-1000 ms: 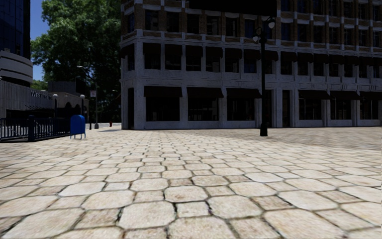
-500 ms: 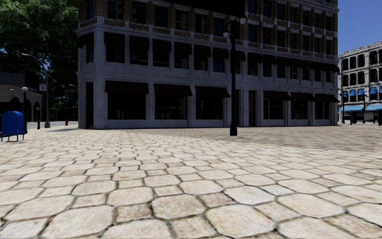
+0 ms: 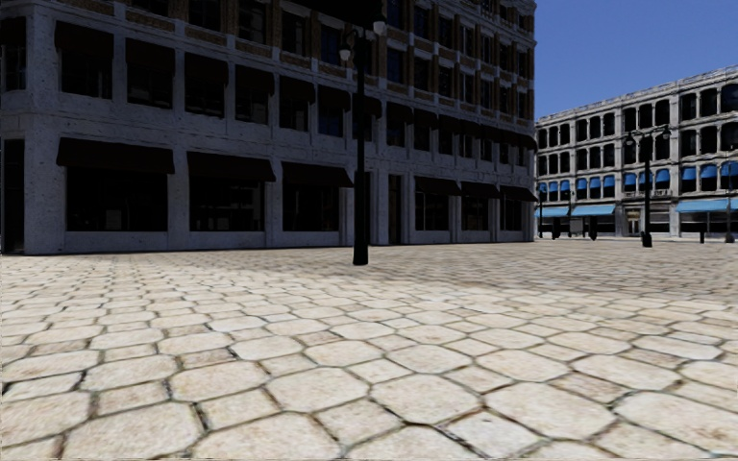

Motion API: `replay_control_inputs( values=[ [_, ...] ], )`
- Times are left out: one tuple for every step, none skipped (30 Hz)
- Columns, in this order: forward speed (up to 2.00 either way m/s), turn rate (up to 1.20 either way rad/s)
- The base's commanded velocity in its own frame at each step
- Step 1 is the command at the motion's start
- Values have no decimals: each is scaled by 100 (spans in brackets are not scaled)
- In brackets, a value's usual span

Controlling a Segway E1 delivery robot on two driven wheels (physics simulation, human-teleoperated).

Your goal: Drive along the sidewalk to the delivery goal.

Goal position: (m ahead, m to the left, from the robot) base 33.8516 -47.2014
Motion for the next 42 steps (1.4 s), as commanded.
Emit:
replay_control_inputs(
  values=[
    [200, -61],
    [200, -61],
    [200, -61],
    [200, -61],
    [200, -61],
    [200, -61],
    [200, -61],
    [200, -61],
    [200, -61],
    [200, -61],
    [200, -61],
    [200, -61],
    [200, -61],
    [200, -61],
    [200, -61],
    [200, -61],
    [200, -61],
    [200, -61],
    [200, -61],
    [200, -61],
    [200, -61],
    [200, -61],
    [200, -61],
    [200, -61],
    [200, -61],
    [200, -61],
    [200, -61],
    [200, -61],
    [200, -61],
    [200, -59],
    [200, -49],
    [200, -46],
    [200, -45],
    [200, -45],
    [200, -45],
    [200, -45],
    [200, -45],
    [200, -41],
    [200, -41],
    [200, -37],
    [200, -37],
    [200, -37]
  ],
)
